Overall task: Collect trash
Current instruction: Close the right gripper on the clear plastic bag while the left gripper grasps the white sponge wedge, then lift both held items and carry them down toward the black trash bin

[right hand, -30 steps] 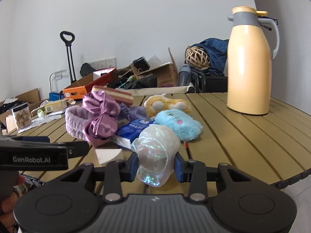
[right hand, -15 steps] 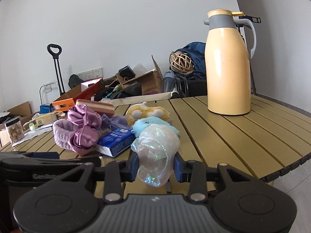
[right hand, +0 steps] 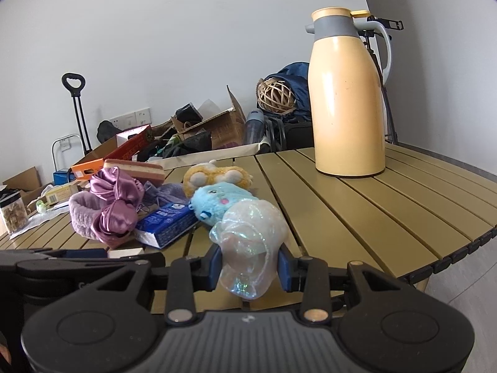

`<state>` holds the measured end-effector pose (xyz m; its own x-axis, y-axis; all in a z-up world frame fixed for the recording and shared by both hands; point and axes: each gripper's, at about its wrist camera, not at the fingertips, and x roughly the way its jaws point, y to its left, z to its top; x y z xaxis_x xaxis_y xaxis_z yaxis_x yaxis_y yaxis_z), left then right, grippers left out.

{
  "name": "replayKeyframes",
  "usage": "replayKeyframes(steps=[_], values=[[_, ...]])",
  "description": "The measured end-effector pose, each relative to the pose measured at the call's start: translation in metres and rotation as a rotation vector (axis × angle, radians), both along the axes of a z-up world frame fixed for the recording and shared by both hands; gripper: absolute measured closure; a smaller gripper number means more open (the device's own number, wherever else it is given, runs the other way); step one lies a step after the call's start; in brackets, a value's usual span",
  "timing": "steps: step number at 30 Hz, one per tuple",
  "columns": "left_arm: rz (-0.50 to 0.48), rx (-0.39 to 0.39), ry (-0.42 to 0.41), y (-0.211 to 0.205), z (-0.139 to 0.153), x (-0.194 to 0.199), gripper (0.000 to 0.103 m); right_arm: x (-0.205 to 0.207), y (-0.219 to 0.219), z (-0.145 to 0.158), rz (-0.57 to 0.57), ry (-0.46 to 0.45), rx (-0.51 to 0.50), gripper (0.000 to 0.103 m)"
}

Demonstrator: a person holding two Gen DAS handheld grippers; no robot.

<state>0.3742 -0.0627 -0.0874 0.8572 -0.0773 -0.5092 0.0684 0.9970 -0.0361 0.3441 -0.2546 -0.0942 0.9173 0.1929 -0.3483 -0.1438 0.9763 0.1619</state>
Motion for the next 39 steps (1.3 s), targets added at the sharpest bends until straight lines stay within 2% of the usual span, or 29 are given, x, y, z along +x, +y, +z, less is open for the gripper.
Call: replayKeyframes(steps=[1, 5, 9, 14, 39], values=[[0.007, 0.010, -0.005, -0.001, 0.000, 0.000, 0.040, 0.000, 0.000, 0.000, -0.001, 0.001, 0.000, 0.068], [0.010, 0.020, -0.006, 0.000, 0.000, -0.001, 0.061, 0.000, 0.000, 0.000, 0.002, 0.000, 0.002, 0.068], [0.003, 0.027, -0.010, 0.000, 0.000, -0.002, 0.065, -0.001, 0.000, 0.000, 0.003, 0.000, 0.004, 0.068], [0.000, 0.027, -0.013, -0.001, 0.001, -0.003, 0.068, -0.001, 0.000, 0.000, 0.007, 0.002, 0.003, 0.068], [-0.002, -0.006, -0.081, 0.018, 0.021, -0.034, 0.068, -0.019, 0.001, 0.011, 0.033, -0.054, 0.013, 0.068]])
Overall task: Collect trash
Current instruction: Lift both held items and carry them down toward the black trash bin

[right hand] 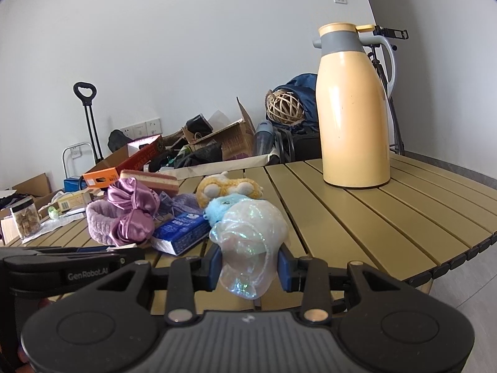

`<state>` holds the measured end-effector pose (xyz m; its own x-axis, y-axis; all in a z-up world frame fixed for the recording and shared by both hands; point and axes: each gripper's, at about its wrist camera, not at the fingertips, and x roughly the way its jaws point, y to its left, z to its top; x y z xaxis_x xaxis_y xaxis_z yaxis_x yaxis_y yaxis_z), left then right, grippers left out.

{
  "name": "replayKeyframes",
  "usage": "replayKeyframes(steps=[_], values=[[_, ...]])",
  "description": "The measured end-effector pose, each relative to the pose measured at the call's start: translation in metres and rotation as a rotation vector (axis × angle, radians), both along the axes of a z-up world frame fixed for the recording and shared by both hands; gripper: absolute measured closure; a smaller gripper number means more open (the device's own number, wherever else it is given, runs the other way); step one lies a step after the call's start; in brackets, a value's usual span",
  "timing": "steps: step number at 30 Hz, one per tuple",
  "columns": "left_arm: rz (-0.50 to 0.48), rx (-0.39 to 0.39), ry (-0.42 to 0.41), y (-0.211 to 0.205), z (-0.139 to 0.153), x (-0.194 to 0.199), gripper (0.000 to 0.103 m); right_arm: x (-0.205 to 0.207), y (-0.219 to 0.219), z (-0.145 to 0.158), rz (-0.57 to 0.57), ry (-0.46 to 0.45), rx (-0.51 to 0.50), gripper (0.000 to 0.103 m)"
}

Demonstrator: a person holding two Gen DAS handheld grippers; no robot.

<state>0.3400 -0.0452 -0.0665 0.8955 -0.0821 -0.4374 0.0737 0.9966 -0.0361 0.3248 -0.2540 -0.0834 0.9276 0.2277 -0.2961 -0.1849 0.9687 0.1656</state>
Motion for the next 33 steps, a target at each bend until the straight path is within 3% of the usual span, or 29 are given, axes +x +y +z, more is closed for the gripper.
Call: replayKeyframes(steps=[9, 20, 33], values=[[0.021, 0.013, -0.033, 0.007, 0.012, -0.023, 0.068, -0.018, 0.007, 0.011, 0.022, -0.021, -0.006, 0.068], [0.044, -0.055, 0.009, 0.025, 0.017, -0.066, 0.068, -0.057, 0.009, 0.023, 0.057, -0.019, -0.021, 0.068], [0.065, -0.014, 0.037, 0.040, 0.019, -0.121, 0.068, -0.104, 0.014, 0.023, 0.095, 0.021, -0.042, 0.068]])
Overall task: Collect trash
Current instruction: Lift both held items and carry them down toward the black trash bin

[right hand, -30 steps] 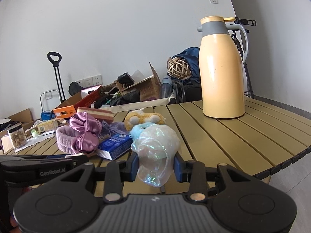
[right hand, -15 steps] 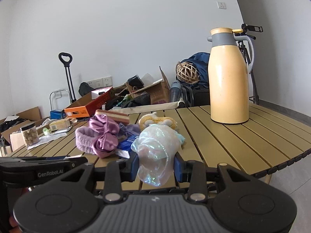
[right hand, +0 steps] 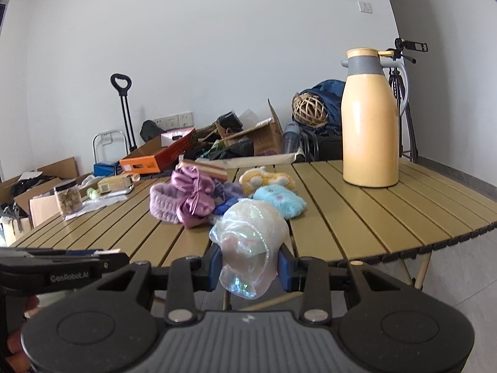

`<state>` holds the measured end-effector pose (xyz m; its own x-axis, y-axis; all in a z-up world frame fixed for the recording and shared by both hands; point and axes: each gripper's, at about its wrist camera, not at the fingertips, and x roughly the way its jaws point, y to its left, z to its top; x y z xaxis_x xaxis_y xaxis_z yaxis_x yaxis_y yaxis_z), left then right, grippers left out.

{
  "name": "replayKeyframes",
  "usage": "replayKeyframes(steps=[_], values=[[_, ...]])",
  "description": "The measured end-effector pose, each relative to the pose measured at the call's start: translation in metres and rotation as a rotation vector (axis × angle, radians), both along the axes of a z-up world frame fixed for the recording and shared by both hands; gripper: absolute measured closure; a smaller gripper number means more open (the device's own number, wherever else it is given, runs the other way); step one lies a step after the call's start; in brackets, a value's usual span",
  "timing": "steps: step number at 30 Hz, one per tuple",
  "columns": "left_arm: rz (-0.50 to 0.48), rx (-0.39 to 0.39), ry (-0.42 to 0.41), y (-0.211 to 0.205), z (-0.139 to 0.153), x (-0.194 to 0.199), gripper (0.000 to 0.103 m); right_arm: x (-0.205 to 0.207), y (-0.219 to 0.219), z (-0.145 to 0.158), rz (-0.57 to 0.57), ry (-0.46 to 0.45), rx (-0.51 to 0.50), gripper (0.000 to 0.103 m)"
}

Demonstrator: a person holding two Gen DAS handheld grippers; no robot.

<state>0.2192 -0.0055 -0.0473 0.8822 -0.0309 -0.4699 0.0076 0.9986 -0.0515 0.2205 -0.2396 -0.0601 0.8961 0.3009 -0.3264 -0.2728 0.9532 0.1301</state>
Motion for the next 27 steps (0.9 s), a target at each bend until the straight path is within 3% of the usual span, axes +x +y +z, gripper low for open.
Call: replayKeyframes(steps=[11, 27], values=[[-0.013, 0.053, 0.094, 0.000, -0.023, -0.031, 0.068, -0.028, 0.017, -0.026, 0.056, 0.124, -0.037, 0.068], [-0.006, 0.070, 0.241, 0.010, -0.064, -0.056, 0.068, -0.049, 0.047, -0.066, 0.126, 0.281, -0.083, 0.068]])
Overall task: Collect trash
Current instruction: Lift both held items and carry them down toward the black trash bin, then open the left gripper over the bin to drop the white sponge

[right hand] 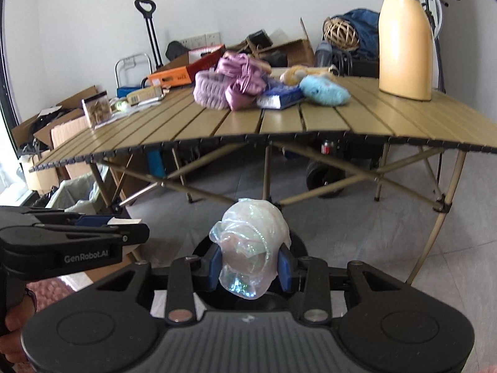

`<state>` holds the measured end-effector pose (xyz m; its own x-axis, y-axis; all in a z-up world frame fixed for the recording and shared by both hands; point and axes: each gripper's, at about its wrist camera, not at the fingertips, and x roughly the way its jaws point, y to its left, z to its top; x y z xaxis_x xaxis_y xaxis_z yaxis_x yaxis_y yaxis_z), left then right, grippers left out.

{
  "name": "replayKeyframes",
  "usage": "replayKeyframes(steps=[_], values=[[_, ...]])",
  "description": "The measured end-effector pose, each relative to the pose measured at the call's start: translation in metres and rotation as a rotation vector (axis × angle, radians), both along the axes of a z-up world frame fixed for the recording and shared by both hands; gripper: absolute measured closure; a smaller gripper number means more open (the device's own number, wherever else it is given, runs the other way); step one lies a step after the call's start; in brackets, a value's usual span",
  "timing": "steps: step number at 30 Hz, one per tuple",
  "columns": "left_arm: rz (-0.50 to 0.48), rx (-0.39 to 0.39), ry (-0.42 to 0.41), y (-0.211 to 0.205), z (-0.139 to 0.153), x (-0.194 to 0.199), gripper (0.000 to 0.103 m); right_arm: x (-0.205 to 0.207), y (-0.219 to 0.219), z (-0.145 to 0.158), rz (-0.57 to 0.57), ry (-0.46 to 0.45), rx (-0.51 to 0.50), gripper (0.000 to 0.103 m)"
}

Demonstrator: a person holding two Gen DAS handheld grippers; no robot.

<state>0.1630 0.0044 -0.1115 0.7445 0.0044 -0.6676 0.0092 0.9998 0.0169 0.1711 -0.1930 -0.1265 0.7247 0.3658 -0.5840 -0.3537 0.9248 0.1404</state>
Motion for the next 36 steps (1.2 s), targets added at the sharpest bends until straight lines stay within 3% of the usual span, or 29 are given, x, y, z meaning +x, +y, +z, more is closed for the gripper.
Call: replayKeyframes(steps=[22, 36], values=[[-0.020, -0.012, 0.246, 0.000, -0.073, 0.014, 0.068, 0.014, 0.017, -0.074, -0.002, 0.256, -0.099, 0.068], [-0.056, -0.016, 0.326, -0.009, -0.088, 0.027, 0.068, 0.027, 0.007, -0.095, -0.052, 0.351, -0.128, 0.068]])
